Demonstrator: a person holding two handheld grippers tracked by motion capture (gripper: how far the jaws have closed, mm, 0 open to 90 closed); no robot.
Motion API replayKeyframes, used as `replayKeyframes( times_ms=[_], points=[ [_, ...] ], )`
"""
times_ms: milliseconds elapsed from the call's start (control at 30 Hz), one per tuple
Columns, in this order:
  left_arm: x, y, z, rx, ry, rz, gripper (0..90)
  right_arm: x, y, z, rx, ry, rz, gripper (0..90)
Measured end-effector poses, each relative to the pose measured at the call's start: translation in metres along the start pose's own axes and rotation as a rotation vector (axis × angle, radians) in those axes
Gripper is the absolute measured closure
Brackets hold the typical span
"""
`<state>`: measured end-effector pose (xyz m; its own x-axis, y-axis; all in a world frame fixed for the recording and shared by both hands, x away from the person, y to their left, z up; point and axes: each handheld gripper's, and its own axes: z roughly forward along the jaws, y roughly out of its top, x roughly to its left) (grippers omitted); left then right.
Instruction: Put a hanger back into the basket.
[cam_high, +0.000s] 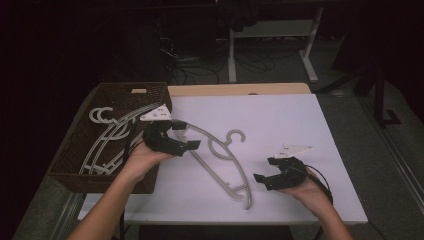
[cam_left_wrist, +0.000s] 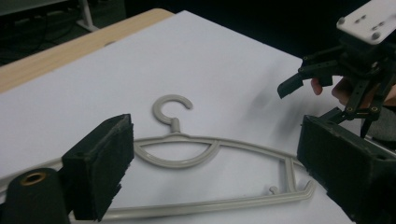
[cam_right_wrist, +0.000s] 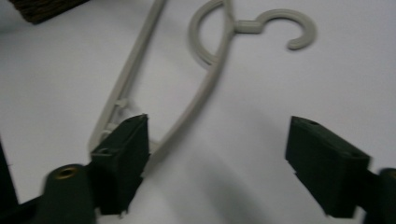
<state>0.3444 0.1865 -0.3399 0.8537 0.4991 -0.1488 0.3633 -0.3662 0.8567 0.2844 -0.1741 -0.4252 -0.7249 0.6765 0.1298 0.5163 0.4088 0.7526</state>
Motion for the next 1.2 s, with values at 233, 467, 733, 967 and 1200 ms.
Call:
replayKeyframes(
  times_ms=[233, 467, 733, 967, 1200],
  points=[
    [-0.006, -0.014, 0.018, -0.002, -0.027, -0.013, 6.6, 0.022, 0.011, 0.015, 0.054, 0.08, -0.035, 58.7],
    [-0.008, -0.024, 0.026, 0.013, -0.028, -0.012, 6.7, 0.046, 0.01, 0.034, 0.171, 0.138, -0.121, 84.4],
    [-0.007, -0.03, 0.03, 0.027, -0.028, -0.017, 6.7, 0.048, 0.004, 0.033, 0.243, 0.121, -0.137, 88.7],
    [-0.006, -0.035, 0.033, 0.04, -0.032, -0.024, 6.7, 0.038, 0.003, 0.033, 0.29, 0.037, -0.13, 88.8],
    [-0.005, -0.038, 0.033, 0.044, -0.03, -0.029, 6.7, 0.01, 0.0, 0.021, 0.293, -0.039, -0.087, 88.8]
  ],
)
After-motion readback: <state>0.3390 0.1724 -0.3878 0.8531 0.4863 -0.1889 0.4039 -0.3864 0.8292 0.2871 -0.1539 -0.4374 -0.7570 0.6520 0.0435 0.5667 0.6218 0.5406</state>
